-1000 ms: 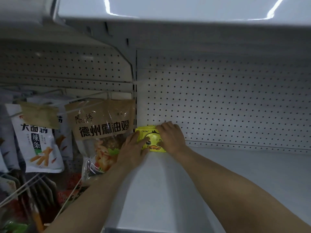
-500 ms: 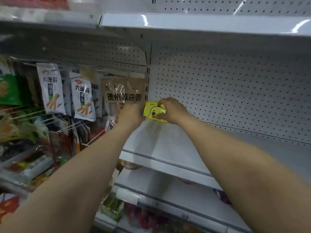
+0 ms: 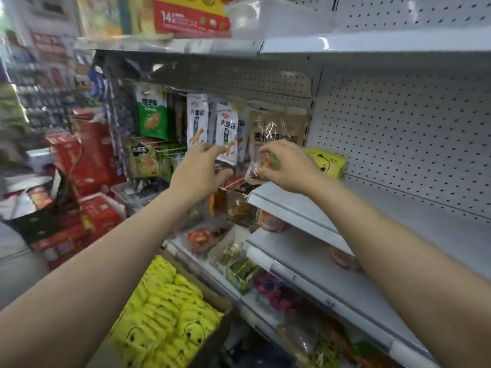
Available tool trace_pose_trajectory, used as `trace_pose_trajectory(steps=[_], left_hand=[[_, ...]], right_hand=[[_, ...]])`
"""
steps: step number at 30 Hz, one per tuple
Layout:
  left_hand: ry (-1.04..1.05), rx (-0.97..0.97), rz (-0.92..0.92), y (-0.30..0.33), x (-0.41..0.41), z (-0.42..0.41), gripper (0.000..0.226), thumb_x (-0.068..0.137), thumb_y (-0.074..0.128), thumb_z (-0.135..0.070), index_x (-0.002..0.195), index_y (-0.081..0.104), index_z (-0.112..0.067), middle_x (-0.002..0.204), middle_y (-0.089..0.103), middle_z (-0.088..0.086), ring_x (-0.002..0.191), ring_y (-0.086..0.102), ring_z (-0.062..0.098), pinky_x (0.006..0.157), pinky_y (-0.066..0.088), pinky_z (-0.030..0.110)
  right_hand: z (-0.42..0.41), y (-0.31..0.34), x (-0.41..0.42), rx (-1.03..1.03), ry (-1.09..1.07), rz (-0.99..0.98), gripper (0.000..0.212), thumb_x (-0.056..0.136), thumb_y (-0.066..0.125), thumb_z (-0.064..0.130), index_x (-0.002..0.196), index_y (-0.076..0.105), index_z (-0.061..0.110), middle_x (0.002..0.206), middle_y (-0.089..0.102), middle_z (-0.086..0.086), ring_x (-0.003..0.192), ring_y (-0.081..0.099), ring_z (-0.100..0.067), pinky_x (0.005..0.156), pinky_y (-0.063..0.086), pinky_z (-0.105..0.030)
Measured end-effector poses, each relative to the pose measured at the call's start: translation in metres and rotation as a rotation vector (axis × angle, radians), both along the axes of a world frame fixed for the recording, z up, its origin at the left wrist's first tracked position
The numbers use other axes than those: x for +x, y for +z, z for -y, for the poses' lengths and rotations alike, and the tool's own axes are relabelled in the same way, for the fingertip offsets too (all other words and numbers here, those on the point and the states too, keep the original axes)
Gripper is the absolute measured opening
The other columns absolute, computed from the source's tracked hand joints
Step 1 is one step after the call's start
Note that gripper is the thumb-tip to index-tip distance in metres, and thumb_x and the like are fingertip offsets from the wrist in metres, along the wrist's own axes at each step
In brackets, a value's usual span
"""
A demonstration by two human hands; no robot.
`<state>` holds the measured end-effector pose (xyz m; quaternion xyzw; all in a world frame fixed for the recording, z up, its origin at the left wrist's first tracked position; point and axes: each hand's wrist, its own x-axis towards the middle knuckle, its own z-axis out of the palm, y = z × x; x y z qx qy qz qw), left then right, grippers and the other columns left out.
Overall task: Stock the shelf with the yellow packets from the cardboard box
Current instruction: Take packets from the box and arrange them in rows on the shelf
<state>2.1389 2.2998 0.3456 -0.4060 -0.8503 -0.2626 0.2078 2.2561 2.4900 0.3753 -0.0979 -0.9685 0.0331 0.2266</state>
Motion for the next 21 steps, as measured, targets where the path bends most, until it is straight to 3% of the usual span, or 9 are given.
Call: trace_pose_trajectory(steps=[5, 11, 21], left_hand=[[0.079, -0.070, -0.039, -0.023, -0.016, 0.055, 0.058, 0.090, 0.060, -0.048, 0.140, 0.047, -0.022, 0.139, 0.047, 0.013, 0.126, 0.045, 0.035, 0.103, 0.042, 0.047], [0.127, -0.095, -0.047, -0.057, -0.068, 0.103, 0.057, 0.090, 0.060, -0.048, 0.140, 0.046, -0.024, 0.138, 0.047, 0.011, 0.126, 0.044, 0.033, 0.102, 0.042, 0.046], [0.019, -0.212, 0.072, -0.131, -0.251, 0.135, 0.054, 0.090, 0.061, -0.039, 0.139, 0.048, -0.021, 0.142, 0.044, 0.012, 0.128, 0.043, 0.033, 0.105, 0.036, 0.044]], right_hand=[[0.047, -0.025, -0.023, -0.012, 0.106, 0.023, 0.056, 0.091, 0.057, 0.056, 0.137, 0.050, 0.024, 0.142, 0.048, 0.003, 0.133, 0.041, -0.020, 0.107, 0.034, -0.038], [0.088, -0.060, -0.085, 0.009, 0.181, 0.060, 0.056, 0.093, 0.053, 0.057, 0.140, 0.046, 0.027, 0.145, 0.045, 0.006, 0.134, 0.040, -0.018, 0.105, 0.039, -0.038], [0.134, -0.141, -0.270, -0.123, 0.107, 0.210, 0.058, 0.093, 0.054, 0.055, 0.142, 0.043, 0.026, 0.147, 0.041, 0.004, 0.136, 0.036, -0.019, 0.110, 0.034, -0.036]])
